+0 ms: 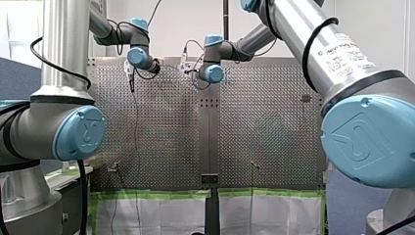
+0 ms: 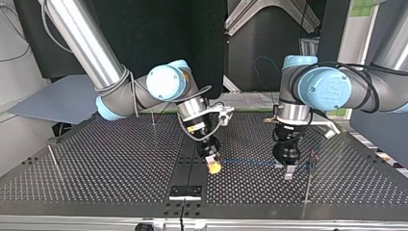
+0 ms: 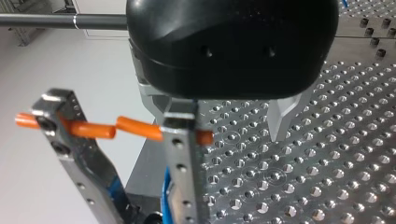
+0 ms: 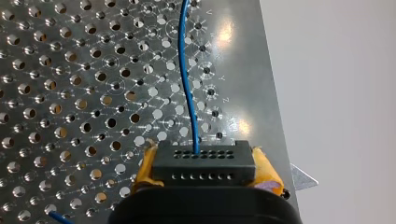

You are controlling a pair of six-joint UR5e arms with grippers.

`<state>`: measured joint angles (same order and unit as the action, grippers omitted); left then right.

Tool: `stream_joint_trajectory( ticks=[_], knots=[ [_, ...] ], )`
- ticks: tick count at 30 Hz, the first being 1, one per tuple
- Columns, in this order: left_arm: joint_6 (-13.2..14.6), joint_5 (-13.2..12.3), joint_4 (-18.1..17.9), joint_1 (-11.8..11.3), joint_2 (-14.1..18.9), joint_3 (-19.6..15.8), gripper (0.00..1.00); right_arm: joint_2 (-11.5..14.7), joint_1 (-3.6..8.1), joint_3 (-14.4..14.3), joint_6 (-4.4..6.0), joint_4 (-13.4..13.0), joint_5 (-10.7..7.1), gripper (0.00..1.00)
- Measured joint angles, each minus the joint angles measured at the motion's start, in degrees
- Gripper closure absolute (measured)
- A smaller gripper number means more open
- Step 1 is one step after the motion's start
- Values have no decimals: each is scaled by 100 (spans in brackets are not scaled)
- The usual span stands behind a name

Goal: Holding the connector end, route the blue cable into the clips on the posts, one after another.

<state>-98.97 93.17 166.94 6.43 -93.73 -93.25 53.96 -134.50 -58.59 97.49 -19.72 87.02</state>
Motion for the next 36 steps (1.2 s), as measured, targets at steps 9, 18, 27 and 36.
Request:
stream_joint_trajectory(
  ticks=[9, 18, 27, 36],
  knots=[
    [-53, -24, -10, 19, 1, -1, 47, -2, -1, 0, 0, 3, 0, 100],
    [-68, -7, -34, 12, 1, -1, 91, -3, 3, 0, 0, 0, 5, 100],
    [-77, 2, -38, 7, -1, 0, 100, -3, 4, 0, 0, 3, 0, 100],
    [-78, 2, -38, 18, -1, 0, 100, -3, 6, 0, 0, 3, 0, 100]
  ],
)
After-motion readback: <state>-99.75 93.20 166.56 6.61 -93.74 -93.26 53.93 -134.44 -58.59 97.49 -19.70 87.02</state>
